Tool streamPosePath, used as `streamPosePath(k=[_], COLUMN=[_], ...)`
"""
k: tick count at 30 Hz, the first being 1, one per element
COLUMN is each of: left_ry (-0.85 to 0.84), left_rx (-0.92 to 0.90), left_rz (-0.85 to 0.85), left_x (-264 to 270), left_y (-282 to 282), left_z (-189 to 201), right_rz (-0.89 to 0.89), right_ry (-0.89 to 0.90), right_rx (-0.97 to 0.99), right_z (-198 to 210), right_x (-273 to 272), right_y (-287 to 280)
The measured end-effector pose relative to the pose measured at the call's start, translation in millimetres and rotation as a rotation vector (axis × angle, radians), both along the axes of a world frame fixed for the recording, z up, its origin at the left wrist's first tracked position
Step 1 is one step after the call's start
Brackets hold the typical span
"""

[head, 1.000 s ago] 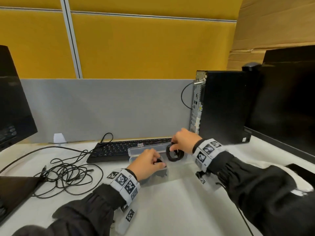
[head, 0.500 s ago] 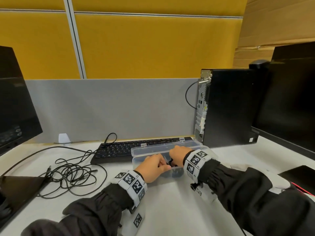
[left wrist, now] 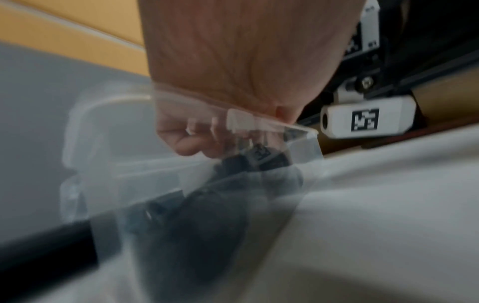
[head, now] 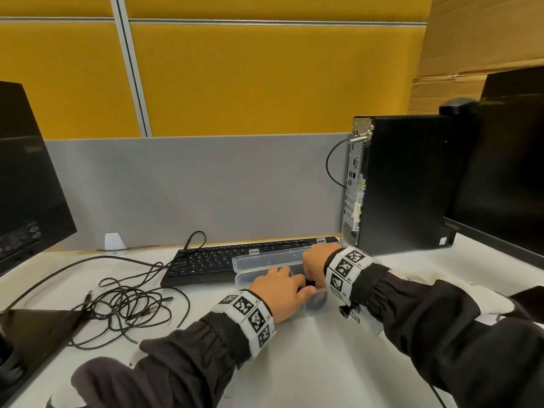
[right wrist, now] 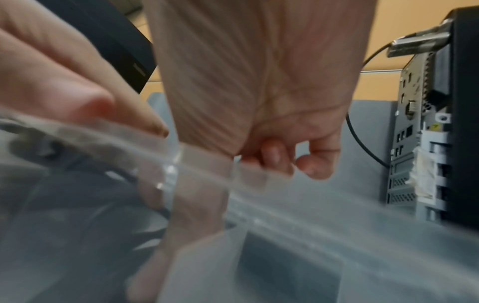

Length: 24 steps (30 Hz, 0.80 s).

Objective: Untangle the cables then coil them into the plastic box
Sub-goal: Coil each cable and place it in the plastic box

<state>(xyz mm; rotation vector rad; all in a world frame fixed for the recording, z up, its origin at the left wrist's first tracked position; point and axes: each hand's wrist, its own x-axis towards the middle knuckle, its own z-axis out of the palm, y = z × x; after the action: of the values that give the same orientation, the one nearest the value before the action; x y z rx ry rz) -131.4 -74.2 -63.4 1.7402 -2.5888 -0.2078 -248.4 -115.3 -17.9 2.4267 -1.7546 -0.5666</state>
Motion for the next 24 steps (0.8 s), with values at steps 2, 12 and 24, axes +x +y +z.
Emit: streamPosePath(k=[2,12,24], left_ry=[-0.052,-0.065,0.219], left_rx=[-0.052,0.053,0.153], left_rz=[-0.026,-0.047,0.291], left_x=[-4.0,-6.7,182.8], left_y=[-2.5,-0.6,29.0], left_z=[1.4,6.9,36.4], right_rz=[0.000,-0.029,0.232], right_ry=[0.006,-0.088,-0.869], right_rx=[0.016,0.095,-0.096], right_z=[1.0,-6.6,-0.8], right_x=[-2.3,-17.3,65.8], right_y=[-0.5,0.7,75.8])
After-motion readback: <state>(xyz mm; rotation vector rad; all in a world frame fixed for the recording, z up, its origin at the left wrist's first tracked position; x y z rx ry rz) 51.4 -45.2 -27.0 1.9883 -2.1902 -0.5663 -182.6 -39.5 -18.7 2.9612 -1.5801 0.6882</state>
